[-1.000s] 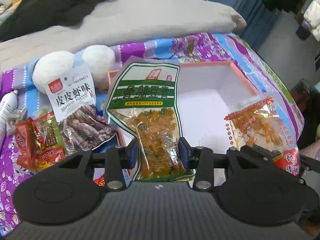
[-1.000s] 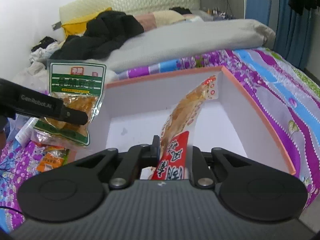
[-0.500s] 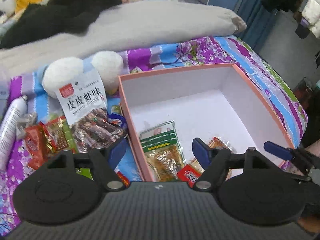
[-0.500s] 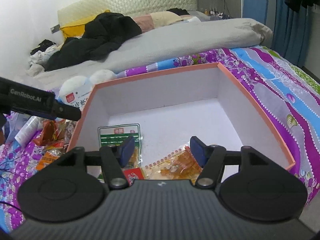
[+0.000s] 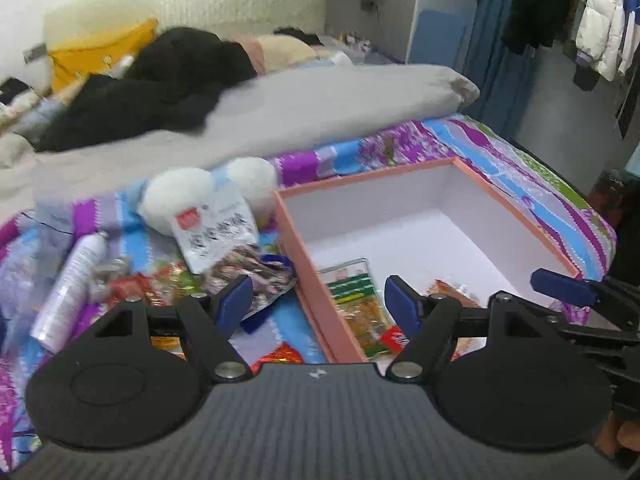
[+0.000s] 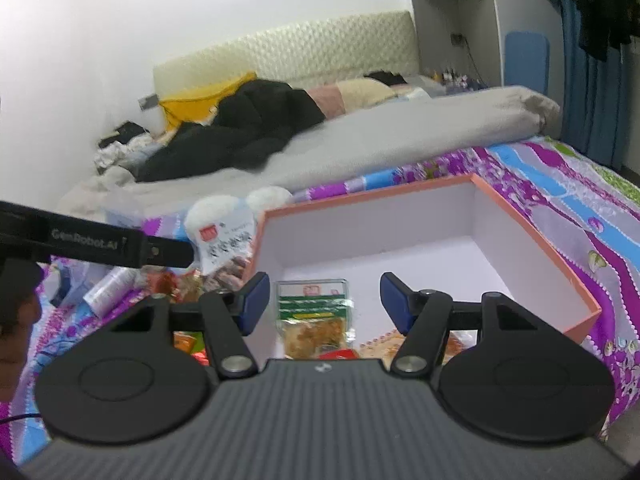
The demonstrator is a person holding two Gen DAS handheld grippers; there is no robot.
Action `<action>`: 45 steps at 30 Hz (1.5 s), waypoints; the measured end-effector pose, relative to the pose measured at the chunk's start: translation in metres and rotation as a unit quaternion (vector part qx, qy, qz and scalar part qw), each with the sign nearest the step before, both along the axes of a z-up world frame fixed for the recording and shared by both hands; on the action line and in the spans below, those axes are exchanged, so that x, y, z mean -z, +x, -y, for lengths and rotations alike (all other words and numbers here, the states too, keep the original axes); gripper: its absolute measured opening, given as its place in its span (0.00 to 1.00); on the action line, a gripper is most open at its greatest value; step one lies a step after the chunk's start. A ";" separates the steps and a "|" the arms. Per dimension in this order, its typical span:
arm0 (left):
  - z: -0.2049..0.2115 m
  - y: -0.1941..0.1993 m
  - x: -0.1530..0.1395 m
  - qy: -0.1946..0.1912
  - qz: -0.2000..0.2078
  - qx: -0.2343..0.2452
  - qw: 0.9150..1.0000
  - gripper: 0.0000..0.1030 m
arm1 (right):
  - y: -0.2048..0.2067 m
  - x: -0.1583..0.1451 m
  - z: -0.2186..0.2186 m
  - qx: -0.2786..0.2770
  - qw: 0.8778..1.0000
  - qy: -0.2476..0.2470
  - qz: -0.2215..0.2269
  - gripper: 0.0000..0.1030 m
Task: Organize snacks
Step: 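Withdraw both tools from the pink box back over the snacks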
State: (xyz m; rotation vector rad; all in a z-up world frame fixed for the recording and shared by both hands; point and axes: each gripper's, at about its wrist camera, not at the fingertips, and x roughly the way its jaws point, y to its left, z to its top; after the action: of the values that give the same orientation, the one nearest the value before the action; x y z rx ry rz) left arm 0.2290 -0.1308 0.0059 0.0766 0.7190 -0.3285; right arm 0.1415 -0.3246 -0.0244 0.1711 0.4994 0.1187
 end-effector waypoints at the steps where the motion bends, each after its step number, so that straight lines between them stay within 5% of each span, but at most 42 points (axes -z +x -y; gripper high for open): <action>1: -0.005 -0.006 -0.001 -0.003 0.003 -0.004 1.000 0.75 | -0.004 -0.001 -0.003 -0.002 1.000 0.002 0.004 0.62; 20: -0.078 -0.078 0.008 -0.052 0.006 -0.073 0.996 0.75 | -0.046 -0.013 -0.060 -0.052 0.998 -0.020 -0.011 0.62; 28: -0.118 -0.088 0.001 -0.058 0.008 -0.120 0.991 0.75 | -0.047 -0.062 -0.111 -0.125 0.990 -0.056 -0.025 0.63; 36: -0.147 -0.089 0.014 -0.062 -0.013 -0.155 0.986 0.75 | -0.071 -0.125 -0.162 -0.214 0.972 -0.096 0.034 0.65; 39: -0.153 -0.092 0.021 -0.065 -0.023 -0.163 0.984 0.75 | -0.078 -0.134 -0.178 -0.241 0.963 -0.106 0.052 0.65; 45: -0.164 -0.094 0.031 -0.070 -0.033 -0.170 0.982 0.75 | -0.068 -0.128 -0.189 -0.246 0.965 -0.092 0.016 0.65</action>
State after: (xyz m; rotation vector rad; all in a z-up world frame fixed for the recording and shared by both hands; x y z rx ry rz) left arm 0.1350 0.0330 -0.0255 -0.1902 0.7576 -0.0541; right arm 0.0731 -0.1358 0.1036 -0.1410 0.5097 0.5575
